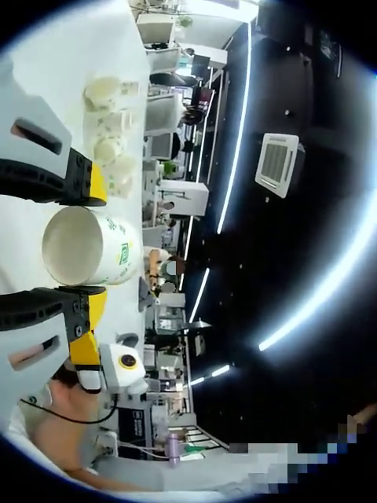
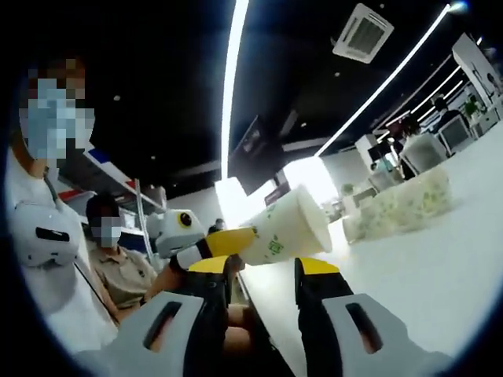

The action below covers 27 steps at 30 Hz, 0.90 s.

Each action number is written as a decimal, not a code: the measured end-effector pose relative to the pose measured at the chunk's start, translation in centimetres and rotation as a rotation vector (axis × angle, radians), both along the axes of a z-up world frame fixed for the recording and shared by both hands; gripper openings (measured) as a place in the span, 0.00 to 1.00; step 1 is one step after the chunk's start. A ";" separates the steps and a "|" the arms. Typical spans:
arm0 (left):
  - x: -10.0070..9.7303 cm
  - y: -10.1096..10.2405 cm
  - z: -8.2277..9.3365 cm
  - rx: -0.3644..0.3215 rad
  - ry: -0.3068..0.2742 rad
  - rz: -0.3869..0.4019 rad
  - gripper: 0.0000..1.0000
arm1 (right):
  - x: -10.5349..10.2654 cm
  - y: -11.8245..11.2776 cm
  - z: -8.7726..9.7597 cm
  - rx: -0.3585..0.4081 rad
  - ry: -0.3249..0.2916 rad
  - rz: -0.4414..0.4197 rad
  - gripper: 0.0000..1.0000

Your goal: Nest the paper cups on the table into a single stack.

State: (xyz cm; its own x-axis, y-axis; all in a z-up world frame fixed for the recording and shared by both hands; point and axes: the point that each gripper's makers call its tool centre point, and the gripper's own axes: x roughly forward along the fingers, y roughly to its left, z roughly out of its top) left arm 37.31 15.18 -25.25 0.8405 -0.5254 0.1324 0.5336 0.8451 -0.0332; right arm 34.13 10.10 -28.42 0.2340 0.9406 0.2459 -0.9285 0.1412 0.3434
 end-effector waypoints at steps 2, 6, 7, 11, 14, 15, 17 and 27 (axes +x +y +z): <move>0.0 -0.1 0.0 -0.003 0.004 -0.007 0.43 | -0.2 0.2 -0.2 -0.008 0.002 0.012 0.42; 0.0 -0.4 -0.3 -0.010 0.014 -0.024 0.43 | -0.5 0.4 -0.1 0.006 0.008 0.035 0.51; 0.0 -0.5 -0.3 -0.010 0.014 -0.027 0.43 | -0.4 0.4 0.1 0.019 0.015 0.031 0.53; -0.1 -0.8 -0.3 -0.011 0.015 -0.046 0.43 | -0.1 -0.1 0.5 0.059 0.042 0.032 0.56; -0.3 -1.3 -0.5 -0.007 0.020 -0.070 0.43 | 0.2 -0.6 1.2 0.103 0.055 0.026 0.57; -0.3 -1.5 -0.6 -0.002 0.022 -0.079 0.43 | 0.3 -0.8 1.4 0.114 0.062 0.023 0.57; -0.3 -1.9 -0.8 0.007 0.027 -0.092 0.43 | 0.3 -1.0 1.6 0.121 0.063 0.016 0.57; -0.8 -4.0 -2.3 0.053 0.065 -0.178 0.43 | 1.3 -1.7 1.8 0.123 0.063 -0.044 0.57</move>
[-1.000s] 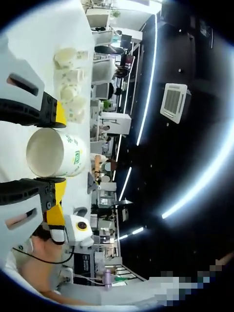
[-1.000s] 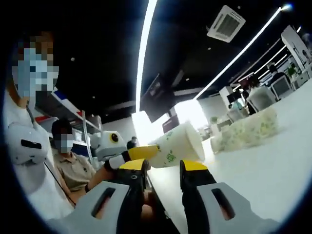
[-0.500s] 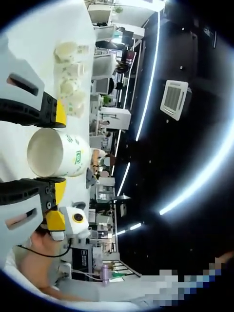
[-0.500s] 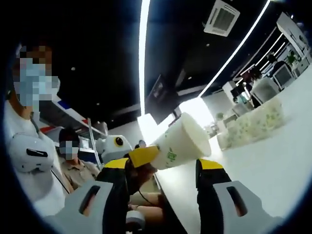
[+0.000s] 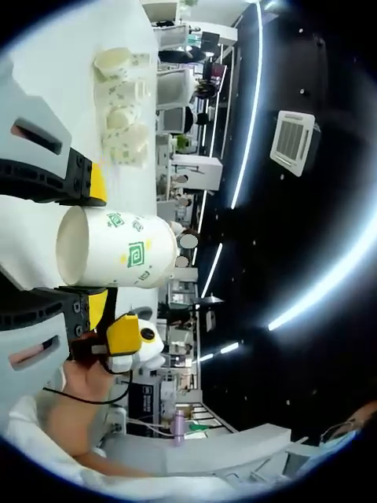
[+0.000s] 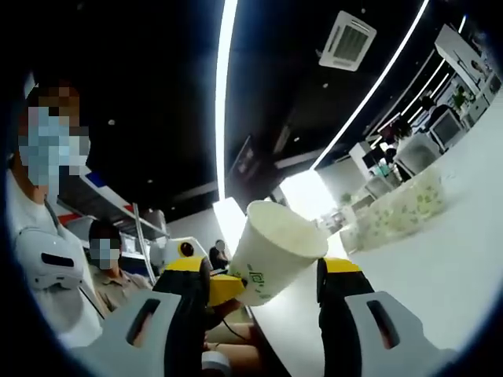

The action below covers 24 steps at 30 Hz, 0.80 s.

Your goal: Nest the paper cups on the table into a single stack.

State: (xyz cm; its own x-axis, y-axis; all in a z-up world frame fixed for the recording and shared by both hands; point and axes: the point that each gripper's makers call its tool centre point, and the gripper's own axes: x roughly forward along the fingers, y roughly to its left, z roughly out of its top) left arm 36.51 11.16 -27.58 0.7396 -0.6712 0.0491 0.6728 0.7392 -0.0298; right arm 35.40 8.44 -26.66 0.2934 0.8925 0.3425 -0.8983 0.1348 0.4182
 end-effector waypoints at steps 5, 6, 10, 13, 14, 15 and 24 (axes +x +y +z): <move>-0.2 -1.1 -1.4 0.036 0.041 -0.049 0.43 | 0.1 -0.4 0.6 0.023 -0.014 -0.022 0.52; -0.3 -1.3 -1.6 0.044 0.045 -0.055 0.42 | 0.0 -0.5 0.8 0.026 -0.021 -0.026 0.51; -0.3 -1.8 -2.5 0.076 0.056 -0.065 0.42 | -0.2 0.0 0.7 -0.047 -0.105 -0.060 0.52; -0.5 -2.2 -2.7 0.093 0.058 -0.084 0.42 | -0.6 0.5 0.6 -0.113 -0.161 -0.079 0.52; -0.6 -2.3 -2.8 0.096 0.058 -0.090 0.42 | -0.7 0.7 0.5 -0.133 -0.175 -0.085 0.52; -0.7 -2.3 -2.8 0.101 0.055 -0.097 0.42 | -0.7 0.8 0.4 -0.149 -0.189 -0.091 0.52; -0.8 -2.6 -3.4 0.131 0.061 -0.111 0.42 | -0.9 0.9 0.5 -0.177 -0.231 -0.108 0.46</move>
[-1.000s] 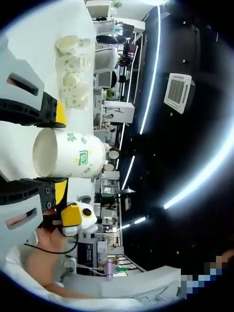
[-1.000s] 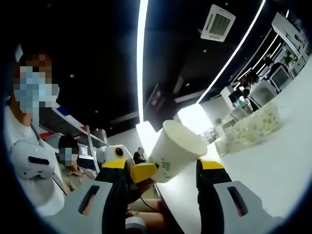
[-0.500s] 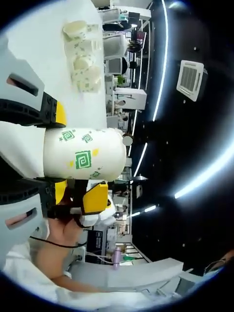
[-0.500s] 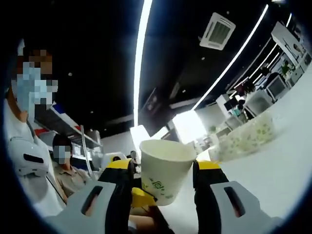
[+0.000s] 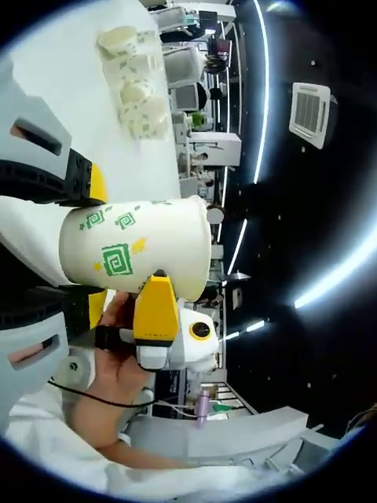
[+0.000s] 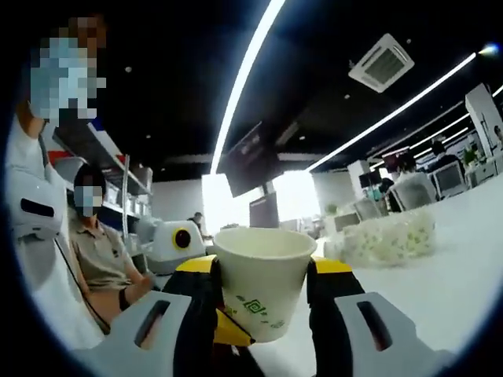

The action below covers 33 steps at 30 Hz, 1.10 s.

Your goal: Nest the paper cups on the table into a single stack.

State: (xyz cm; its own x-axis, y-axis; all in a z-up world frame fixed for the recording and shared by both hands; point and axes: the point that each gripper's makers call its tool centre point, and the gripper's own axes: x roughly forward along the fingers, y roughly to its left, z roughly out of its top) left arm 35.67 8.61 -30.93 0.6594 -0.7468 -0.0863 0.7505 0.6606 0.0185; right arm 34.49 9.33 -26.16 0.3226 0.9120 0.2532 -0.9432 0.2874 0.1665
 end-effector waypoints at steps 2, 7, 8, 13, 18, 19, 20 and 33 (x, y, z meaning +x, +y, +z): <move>0.0 0.0 0.0 0.005 -0.002 0.000 0.42 | 0.0 0.0 0.0 -0.009 -0.009 -0.003 0.46; 0.1 0.4 0.7 -0.011 -0.029 0.006 0.42 | 0.4 -0.4 0.5 0.007 -0.036 -0.043 0.45; 0.2 0.7 0.8 -0.014 -0.030 0.016 0.43 | 0.6 -0.6 0.4 -0.001 -0.041 -0.056 0.45; 0.7 2.0 1.5 -0.035 -0.042 0.058 0.44 | 2.1 -1.5 -0.3 -0.011 -0.042 -0.117 0.45; 1.3 4.1 2.0 -0.085 -0.042 0.111 0.44 | 4.7 -1.7 -1.9 -0.056 -0.009 -0.193 0.45; 1.5 4.7 2.1 -0.101 -0.039 0.129 0.44 | 5.0 -1.5 -2.1 -0.071 -0.019 -0.194 0.45; 1.6 5.0 2.2 -0.111 -0.038 0.139 0.44 | 5.1 -1.4 -2.1 -0.081 -0.027 -0.195 0.45; 1.8 8.1 3.5 -0.150 -0.063 0.190 0.40 | 7.9 0.9 -3.8 -0.176 -0.055 -0.138 0.45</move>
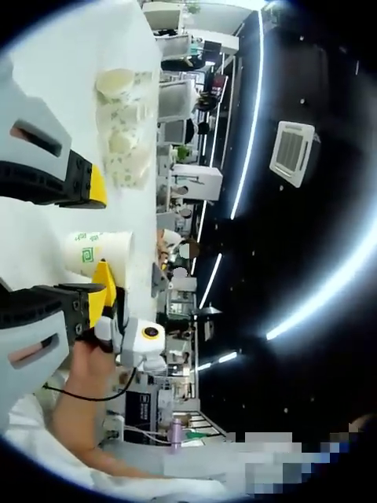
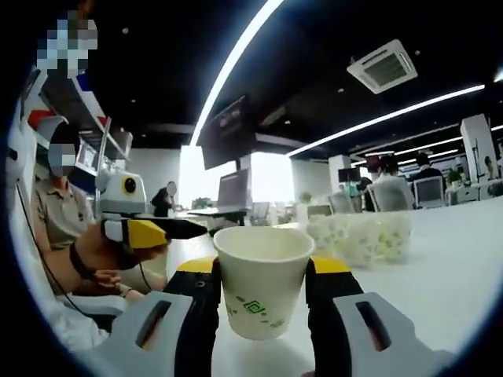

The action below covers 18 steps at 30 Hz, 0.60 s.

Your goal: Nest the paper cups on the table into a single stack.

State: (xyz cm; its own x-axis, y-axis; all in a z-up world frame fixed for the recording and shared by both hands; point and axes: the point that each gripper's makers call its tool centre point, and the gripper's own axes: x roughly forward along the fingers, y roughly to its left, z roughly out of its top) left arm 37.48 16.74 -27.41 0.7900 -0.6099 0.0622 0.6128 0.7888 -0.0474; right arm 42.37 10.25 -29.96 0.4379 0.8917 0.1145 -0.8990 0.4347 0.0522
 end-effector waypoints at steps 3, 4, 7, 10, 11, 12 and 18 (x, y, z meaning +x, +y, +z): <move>0.0 0.1 0.1 -0.001 -0.003 0.001 0.40 | 0.3 0.1 -0.4 -0.017 0.006 0.005 0.45; 0.0 0.1 0.0 0.001 -0.004 0.000 0.40 | 0.5 0.2 -0.6 -0.024 0.009 0.005 0.45; -0.1 0.0 0.0 0.000 -0.007 -0.004 0.39 | 0.8 0.4 -1.1 -0.048 0.018 0.009 0.45; -0.1 0.1 0.1 -0.001 -0.010 -0.001 0.38 | 0.7 0.9 -1.4 -0.064 0.021 0.022 0.45; -0.1 0.1 0.1 0.000 -0.011 0.000 0.38 | 0.6 1.2 -1.5 -0.073 0.021 0.027 0.45; -0.1 0.1 0.1 0.001 -0.011 0.002 0.38 | 0.6 1.4 -1.7 -0.083 0.020 0.031 0.45; -0.1 0.3 0.1 0.003 -0.011 0.007 0.37 | 0.4 2.3 -2.3 -0.118 0.014 0.060 0.46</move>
State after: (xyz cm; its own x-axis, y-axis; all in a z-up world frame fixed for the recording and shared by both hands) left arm 37.42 17.07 -27.33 0.7937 -0.6045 0.0688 0.6075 0.7934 -0.0384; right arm 42.74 12.54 -32.22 0.3843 0.9232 0.0010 -0.9231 0.3843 0.0168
